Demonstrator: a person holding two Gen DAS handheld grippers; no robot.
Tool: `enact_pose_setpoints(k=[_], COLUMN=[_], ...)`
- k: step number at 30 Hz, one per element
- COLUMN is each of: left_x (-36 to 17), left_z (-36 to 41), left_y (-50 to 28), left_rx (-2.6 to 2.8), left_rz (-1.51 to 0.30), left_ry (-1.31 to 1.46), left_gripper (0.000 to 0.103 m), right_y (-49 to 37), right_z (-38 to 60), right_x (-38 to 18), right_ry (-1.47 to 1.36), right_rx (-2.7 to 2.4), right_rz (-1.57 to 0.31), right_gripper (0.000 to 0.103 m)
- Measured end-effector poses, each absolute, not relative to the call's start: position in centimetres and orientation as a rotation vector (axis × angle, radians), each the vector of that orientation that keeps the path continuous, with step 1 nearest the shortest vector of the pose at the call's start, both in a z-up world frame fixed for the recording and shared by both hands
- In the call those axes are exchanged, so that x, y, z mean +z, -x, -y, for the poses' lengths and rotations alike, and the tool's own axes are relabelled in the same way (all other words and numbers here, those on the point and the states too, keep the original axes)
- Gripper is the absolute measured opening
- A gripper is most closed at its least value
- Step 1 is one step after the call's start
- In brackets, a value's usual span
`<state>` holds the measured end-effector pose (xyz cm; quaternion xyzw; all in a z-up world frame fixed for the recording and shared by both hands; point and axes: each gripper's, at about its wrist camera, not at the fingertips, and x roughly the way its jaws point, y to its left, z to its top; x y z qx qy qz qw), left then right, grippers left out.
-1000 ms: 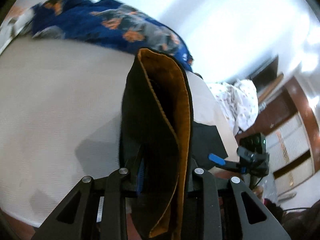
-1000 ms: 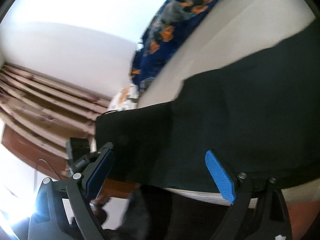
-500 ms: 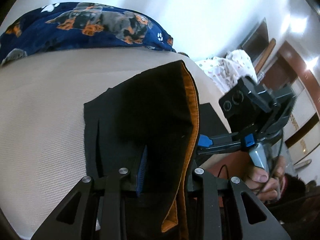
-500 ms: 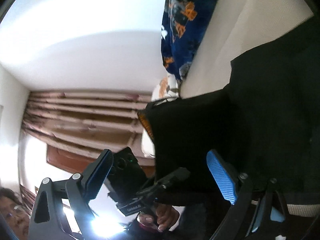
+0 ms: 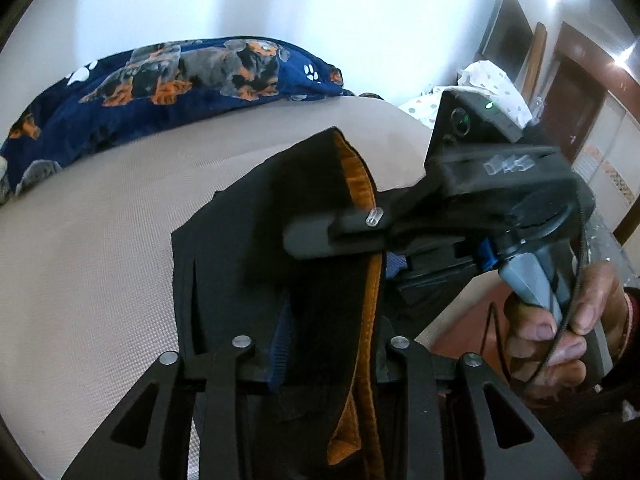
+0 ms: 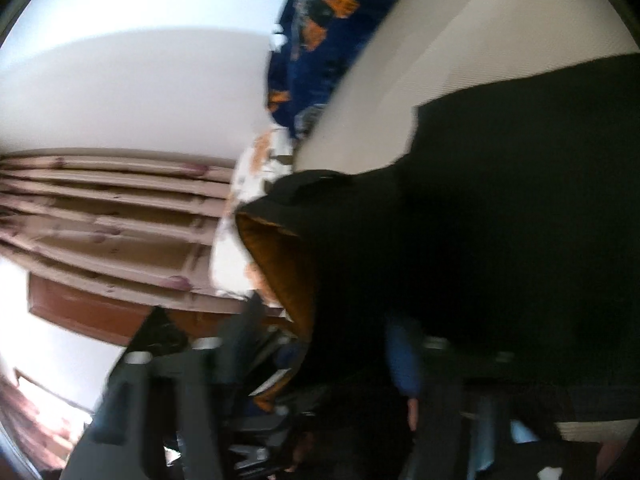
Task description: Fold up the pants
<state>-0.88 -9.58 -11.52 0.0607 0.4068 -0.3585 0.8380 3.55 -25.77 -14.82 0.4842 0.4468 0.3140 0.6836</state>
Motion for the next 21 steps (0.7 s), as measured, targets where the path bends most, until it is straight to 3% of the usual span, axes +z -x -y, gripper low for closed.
enact_pose_setpoints(k=[4,15,21], left_x=[-11.7,-11.5,-11.2], left_z=[9.8,4.9,4.4], left_y=[1.4,1.0,1.5], left_rx=[-0.8,-0.749,-0.882], left_rz=[-0.892,-0.942,-0.988], left_ry=[-0.135,0.008,0.107], left_gripper=[0.075,0.091,0.091], right_y=[-3.4,-3.2,-3.1], right_z=[26.1,26.2,26.8], right_x=[-15.2,-14.9,-14.6], right_ry=[-1.093,-1.037,-1.042], right_rx=[0.682,0.71,0.698], right_rz=[-1.002,-0.977,-0.953], right_gripper=[0.025,0.023,0.021])
